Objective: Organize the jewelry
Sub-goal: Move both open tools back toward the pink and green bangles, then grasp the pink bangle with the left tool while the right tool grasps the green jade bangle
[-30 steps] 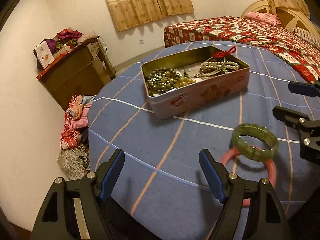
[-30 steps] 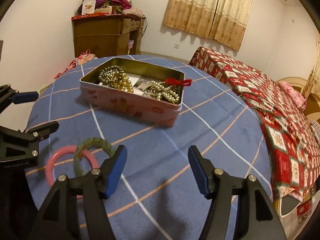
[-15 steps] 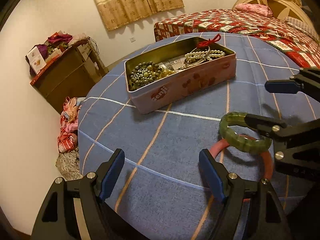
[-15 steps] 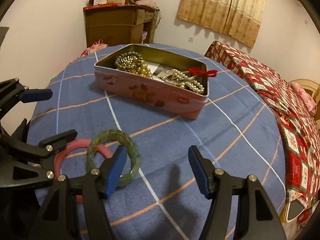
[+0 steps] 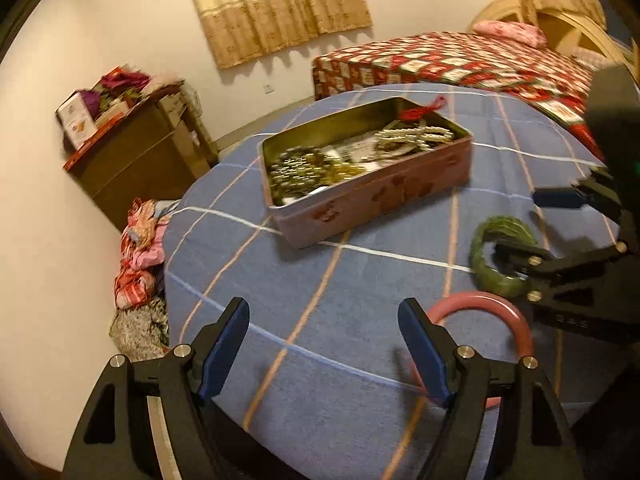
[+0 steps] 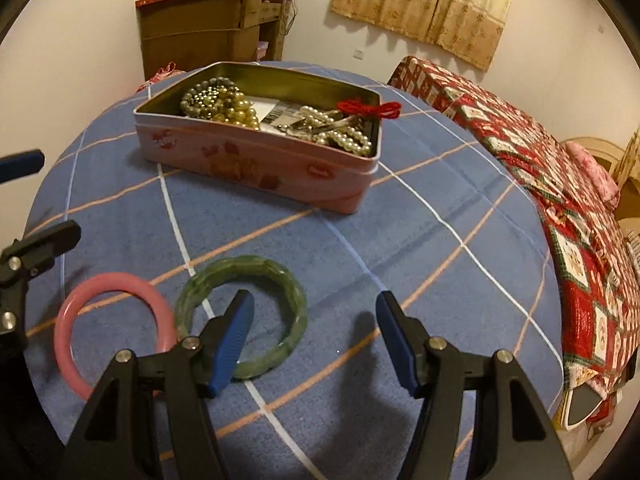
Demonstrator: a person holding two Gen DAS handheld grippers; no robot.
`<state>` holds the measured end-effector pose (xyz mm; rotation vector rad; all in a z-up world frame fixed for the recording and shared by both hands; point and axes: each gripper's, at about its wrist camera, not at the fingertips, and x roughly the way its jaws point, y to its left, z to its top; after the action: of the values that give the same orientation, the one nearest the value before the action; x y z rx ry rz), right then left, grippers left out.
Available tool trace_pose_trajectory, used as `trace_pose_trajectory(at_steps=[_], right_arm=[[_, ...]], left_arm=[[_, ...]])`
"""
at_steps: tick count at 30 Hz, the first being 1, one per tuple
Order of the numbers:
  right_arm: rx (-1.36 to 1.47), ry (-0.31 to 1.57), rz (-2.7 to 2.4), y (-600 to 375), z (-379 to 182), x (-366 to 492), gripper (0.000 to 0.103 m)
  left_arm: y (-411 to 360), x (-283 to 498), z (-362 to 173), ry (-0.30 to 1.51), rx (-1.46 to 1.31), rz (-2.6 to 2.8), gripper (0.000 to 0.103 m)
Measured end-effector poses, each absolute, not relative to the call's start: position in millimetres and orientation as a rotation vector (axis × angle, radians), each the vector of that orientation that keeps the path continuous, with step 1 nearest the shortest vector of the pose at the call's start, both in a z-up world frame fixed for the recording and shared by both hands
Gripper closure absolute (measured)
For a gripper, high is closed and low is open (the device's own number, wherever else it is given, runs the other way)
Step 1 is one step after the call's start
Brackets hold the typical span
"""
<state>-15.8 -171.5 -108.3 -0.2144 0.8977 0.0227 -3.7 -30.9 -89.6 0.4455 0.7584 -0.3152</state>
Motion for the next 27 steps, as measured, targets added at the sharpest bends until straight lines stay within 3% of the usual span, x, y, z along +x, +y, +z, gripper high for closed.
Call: trace_pose_trajectory(at_steps=[8, 10, 14, 19, 21, 23, 25, 27], right_arm=[[-0.196, 0.902, 0.024, -173, -108, -12, 0.041], [-0.172, 0.903, 0.025, -176, -108, -12, 0.047], [-0.149, 0.906, 0.027, -179, -108, -11, 0.074], [-0.156, 0.896, 0.019, -178, -109, -13, 0.079], [-0.141, 0.895, 0.024, -180, -110, -12, 0.092], [-0.147, 0.892, 0.025, -180, -109, -12, 0.092], [-0.144, 0.887, 0.026, -180, -109, -14, 0.092], [-0.134, 0.88, 0.025, -181, -109, -15, 0.094]], left_arm=[[-49, -7, -117, 0.783, 0.525, -0.37, 0.026], [-46, -4, -117, 0.784, 0.513, -0.359, 0.026], [-39, 11, -119, 0.771, 0.491, -0.33, 0.026], [-35, 26, -120, 0.777, 0.464, -0.322, 0.028], [-35, 26, -119, 0.786, 0.453, -0.347, 0.039], [-37, 25, -119, 0.796, 0.441, -0.378, 0.053], [-41, 22, -119, 0.807, 0.442, -0.426, 0.083], [-47, 18, -119, 0.81, 0.459, -0.455, 0.092]])
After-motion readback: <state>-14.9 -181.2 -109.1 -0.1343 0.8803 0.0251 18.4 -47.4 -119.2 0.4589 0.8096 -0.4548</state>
